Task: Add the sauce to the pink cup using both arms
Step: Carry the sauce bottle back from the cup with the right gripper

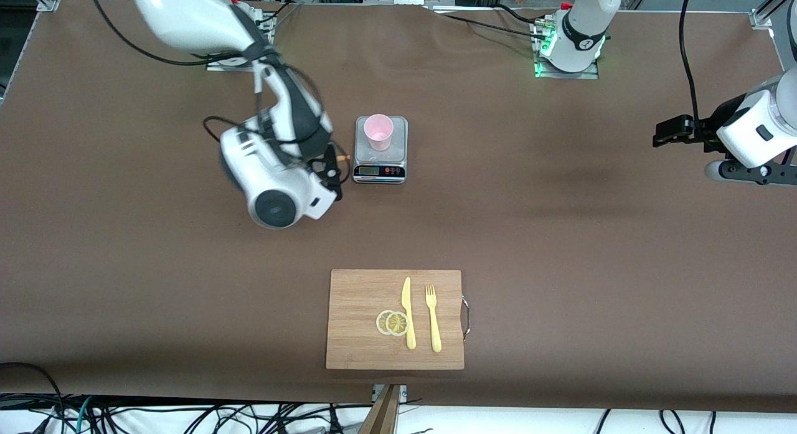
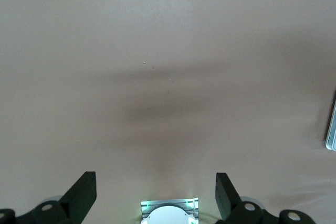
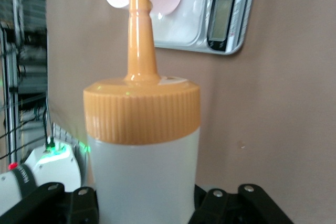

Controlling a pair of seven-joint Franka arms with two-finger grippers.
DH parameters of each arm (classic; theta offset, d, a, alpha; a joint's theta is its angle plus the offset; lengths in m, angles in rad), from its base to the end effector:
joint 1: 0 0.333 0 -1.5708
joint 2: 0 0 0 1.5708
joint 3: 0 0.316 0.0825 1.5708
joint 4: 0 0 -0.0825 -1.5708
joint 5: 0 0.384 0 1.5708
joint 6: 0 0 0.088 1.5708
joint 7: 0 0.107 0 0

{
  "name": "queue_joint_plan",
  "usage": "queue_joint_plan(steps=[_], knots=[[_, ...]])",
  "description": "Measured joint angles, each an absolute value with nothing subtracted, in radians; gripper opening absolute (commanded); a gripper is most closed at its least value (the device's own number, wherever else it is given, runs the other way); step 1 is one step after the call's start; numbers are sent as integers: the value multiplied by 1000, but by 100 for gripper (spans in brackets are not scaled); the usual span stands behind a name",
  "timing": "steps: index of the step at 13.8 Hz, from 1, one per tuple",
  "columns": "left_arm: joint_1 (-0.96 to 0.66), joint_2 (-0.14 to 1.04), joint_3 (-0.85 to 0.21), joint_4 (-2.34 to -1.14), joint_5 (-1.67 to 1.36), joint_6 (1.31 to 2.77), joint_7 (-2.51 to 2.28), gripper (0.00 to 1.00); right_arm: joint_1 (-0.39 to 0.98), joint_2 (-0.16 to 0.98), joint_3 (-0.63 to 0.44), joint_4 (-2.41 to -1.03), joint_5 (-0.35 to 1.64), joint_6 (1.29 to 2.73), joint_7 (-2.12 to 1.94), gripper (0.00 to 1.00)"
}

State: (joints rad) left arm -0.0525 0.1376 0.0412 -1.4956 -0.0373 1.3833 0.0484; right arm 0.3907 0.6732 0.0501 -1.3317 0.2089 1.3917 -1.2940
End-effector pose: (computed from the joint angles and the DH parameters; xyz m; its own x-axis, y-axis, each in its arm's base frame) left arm 0.5721 -0.0125 0.5678 0.9673 -0.0652 -0.2453 -0.0562 -0.9975 0.0435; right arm 0.5856 0.2970 0.3074 -0.1161 0.9917 0.0546 0.7839 0.1252 -0.6081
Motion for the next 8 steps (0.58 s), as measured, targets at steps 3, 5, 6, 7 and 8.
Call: queue_joint_plan(steps=[3,5,6,7,8], knots=[[-52,138,41,-1495,-37,1383,48,100,245,674,46,-1332,400,1403,-1450,0],[-52,138,41,-1495,-37,1383,48,100,144,681,45,-1333,520,1403,-1566,0],[-52,138,41,-1495,-37,1383,48,100,101,690,45,-1334,573,1403,-1620,0],[-52,138,41,-1495,-37,1383,48,100,62,702,45,-1338,618,1401,-1671,0],[-52,138,41,-1495,-37,1383,48,100,27,716,45,-1347,657,1400,-1726,0]])
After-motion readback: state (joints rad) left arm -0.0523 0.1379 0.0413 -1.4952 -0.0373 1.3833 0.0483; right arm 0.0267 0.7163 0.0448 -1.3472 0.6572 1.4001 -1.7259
